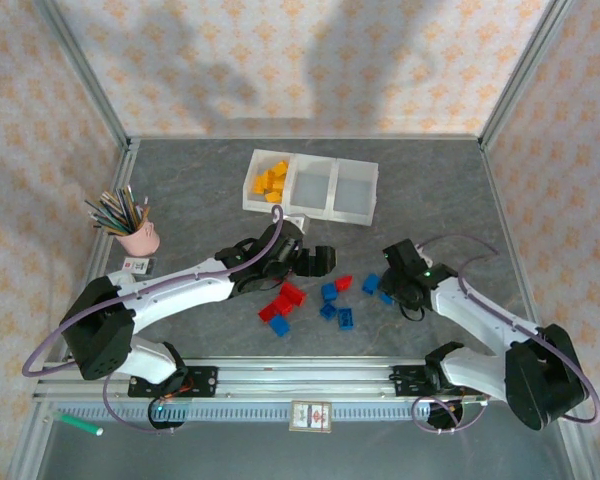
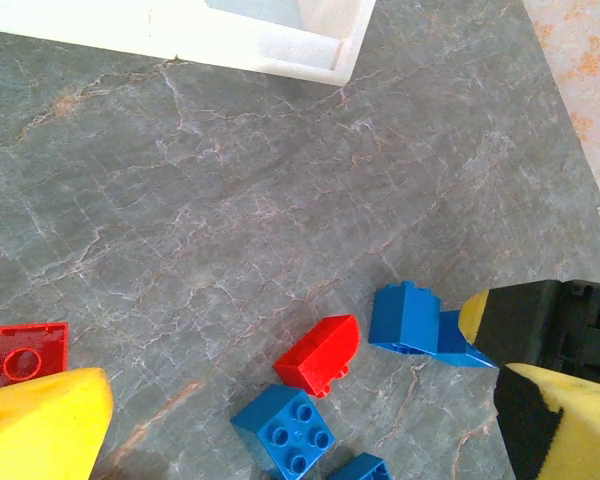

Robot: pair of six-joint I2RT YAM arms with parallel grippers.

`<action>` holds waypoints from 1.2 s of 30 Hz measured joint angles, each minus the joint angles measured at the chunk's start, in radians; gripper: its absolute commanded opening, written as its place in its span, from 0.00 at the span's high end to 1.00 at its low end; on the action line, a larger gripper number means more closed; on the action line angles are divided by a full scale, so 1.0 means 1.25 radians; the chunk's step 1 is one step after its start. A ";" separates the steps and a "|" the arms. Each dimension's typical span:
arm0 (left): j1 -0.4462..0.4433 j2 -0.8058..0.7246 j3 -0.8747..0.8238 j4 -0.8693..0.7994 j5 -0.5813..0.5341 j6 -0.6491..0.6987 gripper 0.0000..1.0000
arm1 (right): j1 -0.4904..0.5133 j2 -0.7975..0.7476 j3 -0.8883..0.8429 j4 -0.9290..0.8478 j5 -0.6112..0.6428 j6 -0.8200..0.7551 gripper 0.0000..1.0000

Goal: Sort the legos into containers by color
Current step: Pick up the lego from the bottom-right of the table, then place the lego in the container.

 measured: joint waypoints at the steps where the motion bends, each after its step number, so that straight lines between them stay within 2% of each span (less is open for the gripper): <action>1: 0.000 0.000 0.000 0.000 0.000 0.000 0.01 | 0.000 0.000 -0.002 0.000 -0.003 0.000 0.48; 3: 0.000 0.000 0.000 0.000 0.000 0.000 0.01 | 0.000 0.010 -0.002 0.003 -0.010 -0.001 0.50; 11: 0.000 0.002 0.000 0.000 0.000 0.000 0.01 | 0.002 0.042 0.001 0.012 -0.020 -0.017 0.70; 16: 0.000 0.002 0.001 0.000 -0.001 0.001 0.01 | 0.002 0.041 0.047 -0.020 -0.014 -0.038 0.71; 22: 0.007 -0.020 0.007 -0.012 -0.020 0.003 0.01 | 0.002 0.054 0.227 -0.046 0.001 -0.096 0.71; 25: 0.038 -0.058 0.006 -0.014 -0.033 0.003 0.01 | 0.002 0.116 0.327 -0.020 -0.011 -0.131 0.71; 30: 0.125 -0.132 0.006 -0.018 -0.059 0.003 0.01 | 0.002 0.288 0.461 0.096 -0.081 -0.179 0.70; 36: 0.210 -0.142 0.006 -0.025 -0.074 0.004 0.01 | 0.003 0.500 0.636 0.195 -0.137 -0.219 0.70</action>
